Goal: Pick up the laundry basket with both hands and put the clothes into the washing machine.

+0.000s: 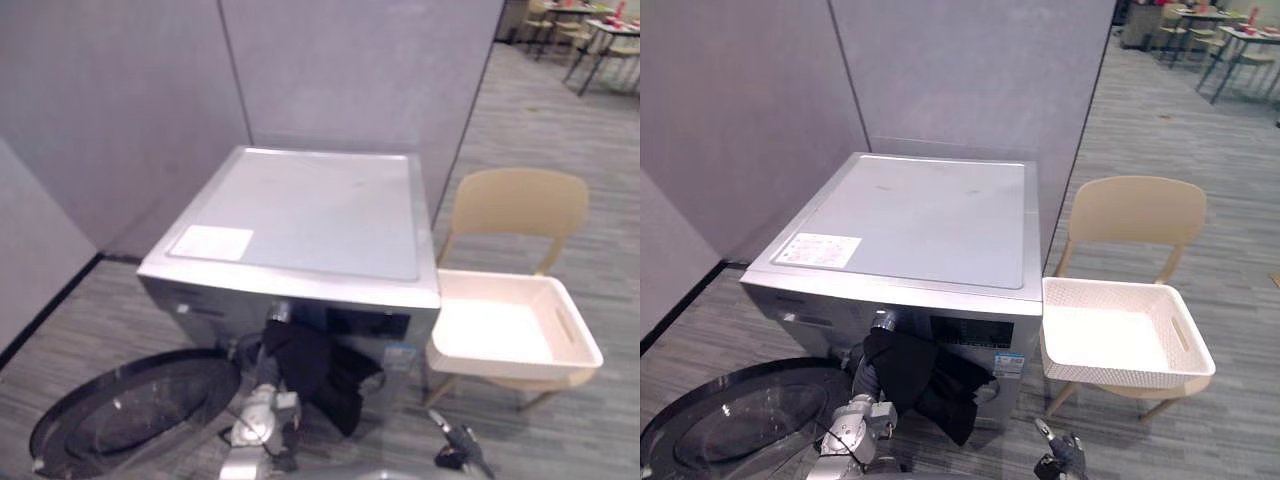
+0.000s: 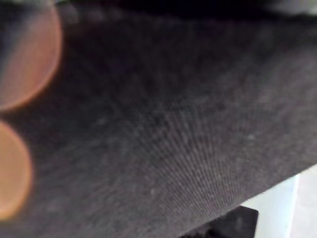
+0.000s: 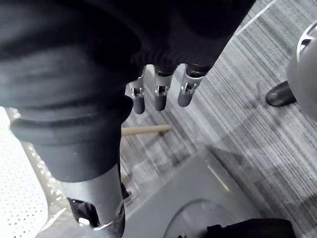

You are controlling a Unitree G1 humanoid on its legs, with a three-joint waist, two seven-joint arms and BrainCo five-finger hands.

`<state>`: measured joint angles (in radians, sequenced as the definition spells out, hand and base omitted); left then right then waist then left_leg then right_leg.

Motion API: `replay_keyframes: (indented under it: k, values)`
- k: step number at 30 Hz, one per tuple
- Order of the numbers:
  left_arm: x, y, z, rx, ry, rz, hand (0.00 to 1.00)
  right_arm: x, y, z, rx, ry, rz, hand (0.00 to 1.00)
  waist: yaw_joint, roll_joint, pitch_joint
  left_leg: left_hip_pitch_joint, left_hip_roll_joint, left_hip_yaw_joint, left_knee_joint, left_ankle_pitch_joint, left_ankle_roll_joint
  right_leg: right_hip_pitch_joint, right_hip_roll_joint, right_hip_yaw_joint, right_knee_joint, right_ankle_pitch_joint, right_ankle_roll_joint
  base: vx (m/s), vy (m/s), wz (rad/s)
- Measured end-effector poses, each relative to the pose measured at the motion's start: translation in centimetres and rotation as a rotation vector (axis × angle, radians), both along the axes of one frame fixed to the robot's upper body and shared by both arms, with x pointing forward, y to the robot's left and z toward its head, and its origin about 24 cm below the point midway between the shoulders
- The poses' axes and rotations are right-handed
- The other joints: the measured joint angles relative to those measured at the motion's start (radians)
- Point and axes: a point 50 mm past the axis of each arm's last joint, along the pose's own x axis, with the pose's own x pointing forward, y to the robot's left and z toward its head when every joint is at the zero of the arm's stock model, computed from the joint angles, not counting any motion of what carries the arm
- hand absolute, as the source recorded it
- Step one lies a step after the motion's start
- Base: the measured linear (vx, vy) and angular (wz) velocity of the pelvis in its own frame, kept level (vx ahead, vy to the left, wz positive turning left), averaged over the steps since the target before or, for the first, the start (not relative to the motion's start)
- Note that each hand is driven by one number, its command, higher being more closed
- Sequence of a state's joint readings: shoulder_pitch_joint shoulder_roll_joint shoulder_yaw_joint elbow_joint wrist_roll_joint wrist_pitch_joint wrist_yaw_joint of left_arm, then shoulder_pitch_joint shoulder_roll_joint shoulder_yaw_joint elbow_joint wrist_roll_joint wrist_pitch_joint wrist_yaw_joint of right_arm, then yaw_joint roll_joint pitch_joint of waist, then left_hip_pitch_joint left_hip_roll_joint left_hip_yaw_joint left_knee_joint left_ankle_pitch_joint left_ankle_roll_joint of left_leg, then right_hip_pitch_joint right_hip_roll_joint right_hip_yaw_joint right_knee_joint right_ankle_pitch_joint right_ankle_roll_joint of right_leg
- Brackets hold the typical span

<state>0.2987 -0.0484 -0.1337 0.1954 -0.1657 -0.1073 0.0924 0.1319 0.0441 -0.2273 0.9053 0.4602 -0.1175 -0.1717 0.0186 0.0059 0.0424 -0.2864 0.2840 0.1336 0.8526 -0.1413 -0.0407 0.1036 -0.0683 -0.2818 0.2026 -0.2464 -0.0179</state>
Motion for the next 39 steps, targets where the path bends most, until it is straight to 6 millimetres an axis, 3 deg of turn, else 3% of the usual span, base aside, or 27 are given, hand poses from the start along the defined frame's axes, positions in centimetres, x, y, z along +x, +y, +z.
replay_keyframes:
  k: [3,4,5,6,7,8,10,14,15,16,19,21,22,25,29,30,33,35,39]
  values:
    - [-1.3,-0.3,-1.2,-0.005,0.066,-0.015,1.00,-0.4,-0.2,-0.4,0.007,0.034,-0.012,0.00,-0.003,-0.027,0.017,0.061,0.009,-0.039,-0.355,0.015,-0.009,0.002,-0.056,0.043,0.007,0.021,0.036,0.21,0.241,-0.42]
    - [-1.7,-0.4,-1.8,-0.005,0.097,-0.019,1.00,-1.2,-0.8,-0.6,0.000,0.059,-0.038,0.00,-0.006,-0.018,0.016,0.098,0.007,-0.070,-0.513,0.076,-0.024,0.004,-0.070,0.046,0.007,0.023,0.062,0.19,0.372,-0.24]
    - [-1.9,-0.3,-2.1,0.000,0.112,-0.020,1.00,-1.9,-1.7,-0.7,-0.025,0.085,-0.043,0.00,-0.005,0.016,0.010,0.118,0.002,-0.106,-0.576,0.137,-0.074,0.002,-0.072,0.054,0.011,0.013,0.104,0.20,0.489,-0.13]
    - [-1.9,-0.2,-2.1,0.004,0.113,-0.020,1.00,-2.0,-1.9,-0.7,-0.030,0.097,-0.040,0.00,-0.005,0.009,0.011,0.122,-0.013,-0.105,-0.582,0.109,-0.128,0.001,-0.087,0.063,0.016,0.003,0.122,0.14,0.440,0.00]
    - [-1.6,0.8,-2.1,0.044,0.108,-0.029,1.00,-2.4,-1.2,-1.0,-0.011,0.118,-0.029,0.00,-0.013,-0.024,0.023,0.128,-0.053,-0.099,-0.590,0.096,-0.139,-0.010,-0.136,0.068,0.036,0.001,0.126,0.09,0.407,0.09]
    - [-1.6,1.9,-2.0,0.086,0.106,-0.043,1.00,-2.8,-0.7,-1.2,0.002,0.129,-0.030,0.00,-0.014,-0.040,0.026,0.126,-0.089,-0.094,-0.590,0.089,-0.126,-0.021,-0.166,0.069,0.047,0.018,0.137,0.05,0.300,0.11]
    - [-1.6,2.7,-2.0,0.120,0.107,-0.053,1.00,-3.0,-0.6,-1.3,0.009,0.138,-0.022,0.00,-0.017,-0.047,0.027,0.115,-0.110,-0.089,-0.563,0.073,-0.103,-0.019,-0.186,0.070,0.042,0.050,0.152,0.02,0.283,0.03]
    - [-1.1,2.2,-1.7,0.111,0.082,-0.094,1.00,-2.1,-1.5,-0.9,-0.015,0.102,-0.011,0.00,-0.012,-0.028,0.048,0.033,-0.093,-0.049,-0.447,0.025,-0.086,-0.065,-0.191,0.109,0.012,0.063,0.192,-0.07,0.132,-0.31]
    - [-0.7,1.8,-1.5,0.104,0.069,-0.107,1.00,-1.8,-1.9,-0.7,-0.028,0.088,-0.009,0.00,-0.011,-0.012,0.065,0.014,-0.086,-0.050,-0.423,0.016,-0.085,-0.078,-0.185,0.117,0.018,0.060,0.198,-0.19,0.049,-0.35]
    - [0.2,0.8,-0.9,0.091,0.030,-0.135,1.00,-1.1,-2.4,-0.4,-0.046,0.063,-0.006,0.00,-0.008,0.018,0.104,-0.031,-0.067,-0.052,-0.374,0.002,-0.084,-0.117,-0.177,0.127,0.059,0.048,0.218,-0.24,0.064,-0.19]
    - [2.2,-0.9,1.0,0.065,-0.071,-0.180,1.00,0.6,-3.0,0.5,-0.074,-0.006,0.004,0.00,-0.011,0.033,0.169,-0.129,-0.047,-0.049,-0.295,-0.015,-0.074,-0.261,-0.178,0.165,0.221,0.002,0.227,-0.28,0.073,-0.17]
    - [3.6,-1.7,2.3,0.059,-0.142,-0.196,1.00,2.0,-2.6,1.1,-0.075,-0.062,0.020,0.00,-0.011,0.006,0.200,-0.194,-0.032,-0.049,-0.244,-0.025,-0.079,-0.355,-0.176,0.185,0.319,-0.030,0.220,-0.24,-0.005,-0.18]
    - [4.8,-2.1,3.3,0.063,-0.188,-0.205,1.00,3.4,-2.1,1.7,-0.070,-0.117,0.036,0.00,-0.010,-0.022,0.230,-0.238,-0.017,-0.045,-0.213,-0.025,-0.079,-0.416,-0.170,0.201,0.375,-0.052,0.222,-0.23,-0.026,-0.15]
    - [7.3,-3.0,5.4,0.077,-0.278,-0.200,1.00,6.6,-0.2,3.3,-0.050,-0.242,0.058,0.00,-0.007,-0.063,0.276,-0.344,0.000,-0.044,-0.174,-0.025,-0.080,-0.536,-0.167,0.214,0.450,-0.060,0.210,-0.20,-0.016,-0.10]
    - [11.2,-3.3,7.9,0.076,-0.348,-0.097,1.00,10.4,1.6,6.2,-0.037,-0.419,0.130,0.00,-0.004,-0.075,0.328,-0.468,0.026,-0.035,-0.048,-0.040,-0.071,-0.693,-0.175,0.261,0.608,-0.100,0.226,-0.12,0.014,-0.14]
    - [11.5,-3.2,8.2,0.076,-0.355,-0.087,1.00,10.6,1.7,6.4,-0.040,-0.429,0.134,0.00,-0.004,-0.075,0.328,-0.482,0.029,-0.036,-0.037,-0.041,-0.070,-0.705,-0.175,0.263,0.621,-0.103,0.226,-0.06,-0.005,-0.16]
    - [14.6,-1.5,11.1,0.090,-0.425,0.056,1.00,11.7,1.6,7.7,-0.062,-0.493,0.127,0.00,-0.006,-0.086,0.359,-0.583,0.056,-0.046,0.065,-0.066,-0.071,-0.822,-0.154,0.296,0.724,-0.123,0.226,-0.05,-0.008,-0.33]
    - [17.1,1.2,13.9,0.074,-0.474,0.201,1.00,12.1,1.2,8.5,-0.081,-0.528,0.101,0.00,-0.021,-0.105,0.373,-0.668,0.089,-0.050,0.132,-0.084,-0.072,-0.919,-0.125,0.326,0.787,-0.130,0.221,-0.05,-0.022,-0.47]
    - [19.9,6.4,19.5,0.018,-0.576,0.407,1.00,12.6,0.8,9.5,-0.085,-0.591,0.073,0.00,-0.063,-0.129,0.393,-0.783,0.131,-0.057,0.202,-0.098,-0.070,-1.045,-0.088,0.352,0.843,-0.130,0.218,-0.04,-0.030,-0.41]
